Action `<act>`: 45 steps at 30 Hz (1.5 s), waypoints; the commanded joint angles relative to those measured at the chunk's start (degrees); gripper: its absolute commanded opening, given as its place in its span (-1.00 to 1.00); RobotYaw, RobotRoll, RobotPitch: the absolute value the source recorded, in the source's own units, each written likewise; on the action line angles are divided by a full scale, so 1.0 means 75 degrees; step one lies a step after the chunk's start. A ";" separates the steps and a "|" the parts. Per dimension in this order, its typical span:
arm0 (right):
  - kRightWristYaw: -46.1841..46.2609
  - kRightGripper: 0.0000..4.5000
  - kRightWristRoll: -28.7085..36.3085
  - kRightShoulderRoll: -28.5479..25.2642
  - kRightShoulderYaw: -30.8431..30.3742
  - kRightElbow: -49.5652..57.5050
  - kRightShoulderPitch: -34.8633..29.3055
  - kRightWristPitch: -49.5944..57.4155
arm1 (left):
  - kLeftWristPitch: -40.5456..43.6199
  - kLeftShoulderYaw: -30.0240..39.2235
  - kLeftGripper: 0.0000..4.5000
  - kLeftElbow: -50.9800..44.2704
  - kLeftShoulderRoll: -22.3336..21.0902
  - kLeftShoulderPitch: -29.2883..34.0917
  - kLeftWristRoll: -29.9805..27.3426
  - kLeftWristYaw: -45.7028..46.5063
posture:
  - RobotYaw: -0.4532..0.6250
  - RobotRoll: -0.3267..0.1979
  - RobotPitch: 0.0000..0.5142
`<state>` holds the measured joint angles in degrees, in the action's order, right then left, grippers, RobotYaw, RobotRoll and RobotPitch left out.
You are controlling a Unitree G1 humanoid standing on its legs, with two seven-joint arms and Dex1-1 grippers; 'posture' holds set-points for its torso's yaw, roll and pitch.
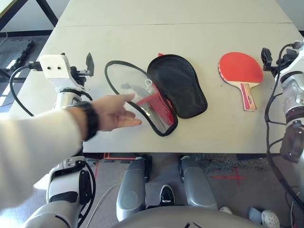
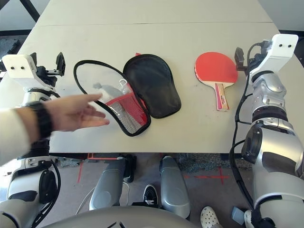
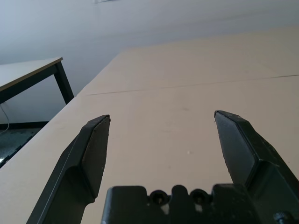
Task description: Store the ping-pong paddle in its case and zip it.
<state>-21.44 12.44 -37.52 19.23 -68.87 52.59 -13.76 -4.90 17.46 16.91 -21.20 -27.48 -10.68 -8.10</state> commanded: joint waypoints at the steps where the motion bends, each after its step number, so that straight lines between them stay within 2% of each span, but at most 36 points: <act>1: 0.0041 0.98 -0.0016 -0.0020 0.0093 -0.0164 -0.0015 -0.0011 | 0.0047 0.0039 1.00 0.0154 -0.0005 -0.0025 -0.0023 0.0022 | -0.06 0.25 -0.11; 7: 0.0041 0.98 -0.0021 -0.0004 0.0085 -0.0180 0.0039 -0.0010 | 0.0198 0.0273 1.00 0.0069 -0.0077 -0.0242 -0.0168 0.0241 | -0.05 0.25 -0.13; 10: 0.0070 0.98 -0.0033 0.0043 0.0070 -0.0219 0.0103 0.0029 | 0.1719 0.0494 1.00 -0.0675 -0.0496 -0.0942 -0.0893 0.0064 | -0.02 0.25 -0.14; 14: 0.0081 0.98 -0.0053 0.0150 0.0051 -0.0277 0.0132 0.0047 | 0.2860 0.0259 1.00 -0.1431 -0.0872 -0.1650 -0.1418 -0.0414 | 0.00 0.25 -0.20; 18: 0.0099 0.98 -0.0052 0.0216 0.0075 -0.0296 0.0148 0.0106 | 0.4002 -0.0296 1.00 -0.2303 -0.1009 -0.2140 -0.1886 -0.1068 | -0.03 0.25 -0.26; 21: 0.0142 0.98 0.0034 0.0276 0.0146 -0.0278 0.0212 0.0360 | 0.4838 -0.1242 1.00 -0.3062 -0.1075 -0.2412 -0.2173 -0.2008 | -0.05 0.25 -0.26; 28: 0.0418 0.98 0.0244 0.0075 0.0319 0.0206 0.0480 0.1312 | 0.6128 -0.2430 1.00 -0.4145 -0.1259 -0.2102 -0.2714 -0.3430 | -0.15 0.25 -0.25; 30: 0.0885 0.98 0.0089 -0.0076 0.0219 0.0635 0.0562 0.2023 | 0.6228 -0.2640 1.00 -0.4164 -0.1281 -0.1990 -0.2676 -0.3686 | -0.17 0.25 -0.25; 33: 0.1403 0.98 0.0770 -0.0140 0.0691 0.1577 0.0775 0.4283 | 0.6172 -0.2829 1.00 -0.4074 -0.1297 -0.1887 -0.2485 -0.3887 | -0.21 0.25 -0.27; 36: 0.1844 0.98 0.0671 -0.0275 0.0357 0.3076 0.0615 0.6670 | 0.6123 -0.2895 1.00 -0.3975 -0.1227 -0.1859 -0.2423 -0.4003 | -0.24 0.25 -0.29; 40: 0.1537 0.98 0.0786 -0.0523 -0.0489 0.5508 0.0043 1.0145 | 0.5986 -0.3040 1.00 -0.3704 -0.1065 -0.1944 -0.2257 -0.4113 | -0.27 0.25 -0.31; 45: 0.1301 0.98 0.0721 -0.0590 -0.1119 0.7056 -0.0670 1.1601 | 0.5846 -0.3127 1.00 -0.3561 -0.0963 -0.1902 -0.2072 -0.4205 | -0.28 0.25 -0.32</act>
<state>-11.03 18.12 -41.64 12.36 -19.01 49.04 69.64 39.91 -5.11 -10.22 -28.36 -42.12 -27.08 -38.78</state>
